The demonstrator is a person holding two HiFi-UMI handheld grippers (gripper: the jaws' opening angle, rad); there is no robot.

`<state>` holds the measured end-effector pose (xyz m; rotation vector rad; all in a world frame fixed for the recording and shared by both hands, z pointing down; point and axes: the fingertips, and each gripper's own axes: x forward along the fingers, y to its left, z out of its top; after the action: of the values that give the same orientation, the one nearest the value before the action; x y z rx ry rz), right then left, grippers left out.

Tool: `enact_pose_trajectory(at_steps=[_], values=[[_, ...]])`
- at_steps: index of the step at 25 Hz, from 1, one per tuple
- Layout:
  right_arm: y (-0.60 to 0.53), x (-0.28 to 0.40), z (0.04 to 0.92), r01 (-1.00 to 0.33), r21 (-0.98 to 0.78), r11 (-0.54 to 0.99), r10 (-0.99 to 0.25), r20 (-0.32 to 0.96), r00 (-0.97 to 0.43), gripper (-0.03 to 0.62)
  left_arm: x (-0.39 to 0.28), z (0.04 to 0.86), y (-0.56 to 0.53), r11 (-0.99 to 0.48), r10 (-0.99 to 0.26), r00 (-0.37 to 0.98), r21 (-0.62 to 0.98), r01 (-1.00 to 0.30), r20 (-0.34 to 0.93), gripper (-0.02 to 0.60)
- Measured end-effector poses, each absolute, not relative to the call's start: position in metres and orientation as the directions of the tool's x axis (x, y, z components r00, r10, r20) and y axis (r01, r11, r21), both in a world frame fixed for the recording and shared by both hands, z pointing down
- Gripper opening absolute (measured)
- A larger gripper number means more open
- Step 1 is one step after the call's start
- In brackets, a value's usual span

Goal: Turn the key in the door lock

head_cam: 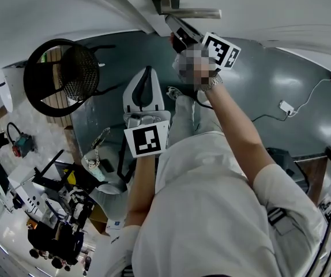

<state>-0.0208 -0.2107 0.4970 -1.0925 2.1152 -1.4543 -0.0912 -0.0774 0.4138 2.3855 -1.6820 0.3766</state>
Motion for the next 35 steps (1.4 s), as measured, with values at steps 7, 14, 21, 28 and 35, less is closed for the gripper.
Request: enact_pose_trajectory(at_steps=[7,14,21,28,35], values=[[-0.204,-0.035,0.488,-0.831,-0.509,0.226,-0.797,0.394,-0.458,0.029,-0.114,0.402,-0.076,-0.325,-0.903,0.32,0.031,-0.945,0.287,0.009],[-0.195,-0.039,0.483,-0.978,-0.112,0.174,-0.849,0.487,-0.206,0.034,-0.141,0.392,-0.072,-0.325,-0.913,0.327,0.049,-0.944,0.245,0.009],[-0.188,-0.045,0.473,-0.956,0.245,0.159,-0.889,0.456,-0.031,0.035,-0.169,0.388,-0.063,-0.332,-0.909,0.336,0.058,-0.941,0.246,0.009],[-0.185,-0.052,0.471,-0.885,0.435,0.164,-0.911,0.411,0.033,0.043,-0.183,0.381,-0.06,-0.326,-0.919,0.342,0.11,-0.939,0.197,0.009],[-0.185,-0.052,0.471,-0.916,0.36,0.177,-0.887,0.461,0.009,0.049,-0.185,0.372,-0.058,-0.33,-0.921,0.345,0.104,-0.938,0.181,0.009]])
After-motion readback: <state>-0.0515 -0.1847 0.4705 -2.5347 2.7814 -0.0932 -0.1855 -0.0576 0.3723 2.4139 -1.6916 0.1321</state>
